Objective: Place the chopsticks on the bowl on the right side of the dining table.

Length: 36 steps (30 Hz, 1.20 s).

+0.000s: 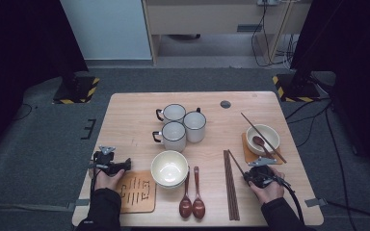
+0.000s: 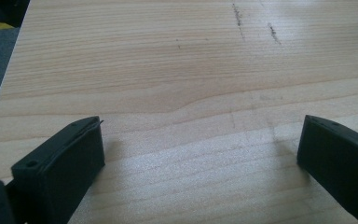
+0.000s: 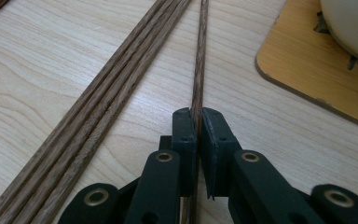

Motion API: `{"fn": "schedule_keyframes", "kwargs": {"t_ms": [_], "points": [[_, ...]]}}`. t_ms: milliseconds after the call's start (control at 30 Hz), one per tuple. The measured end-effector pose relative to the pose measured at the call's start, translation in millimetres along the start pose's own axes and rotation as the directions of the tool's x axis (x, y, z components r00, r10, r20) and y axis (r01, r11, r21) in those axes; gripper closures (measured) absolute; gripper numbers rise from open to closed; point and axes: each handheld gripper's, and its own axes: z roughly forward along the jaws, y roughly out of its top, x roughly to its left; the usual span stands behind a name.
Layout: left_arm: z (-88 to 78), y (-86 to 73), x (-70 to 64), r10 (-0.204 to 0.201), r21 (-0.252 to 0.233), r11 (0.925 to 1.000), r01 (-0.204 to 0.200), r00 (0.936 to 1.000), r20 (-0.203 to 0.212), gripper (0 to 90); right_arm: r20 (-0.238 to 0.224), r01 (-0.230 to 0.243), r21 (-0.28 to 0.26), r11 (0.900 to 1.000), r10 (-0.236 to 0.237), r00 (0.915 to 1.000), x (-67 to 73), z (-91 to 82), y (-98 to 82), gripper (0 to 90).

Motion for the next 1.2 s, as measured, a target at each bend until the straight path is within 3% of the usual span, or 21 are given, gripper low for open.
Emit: {"fn": "schedule_keyframes", "kwargs": {"t_ms": [367,800,1200], "points": [[0.0,0.0,0.0,0.0,0.0,1.0,0.0,1.0,0.0,0.0,0.006,-0.004,0.005,1.0,0.004,1.0,-5.1,-0.8,-0.7,84.5],[0.0,0.0,0.0,0.0,0.0,1.0,0.0,1.0,0.0,0.0,-0.001,-0.031,-0.048,0.998,0.031,0.9995,-6.9,-13.6,-6.9,80.1],[0.0,0.0,0.0,0.0,0.0,1.0,0.0,1.0,0.0,0.0,-0.002,-0.052,-0.036,0.998,0.051,0.9987,-8.3,-17.8,-17.8,80.8]]}}
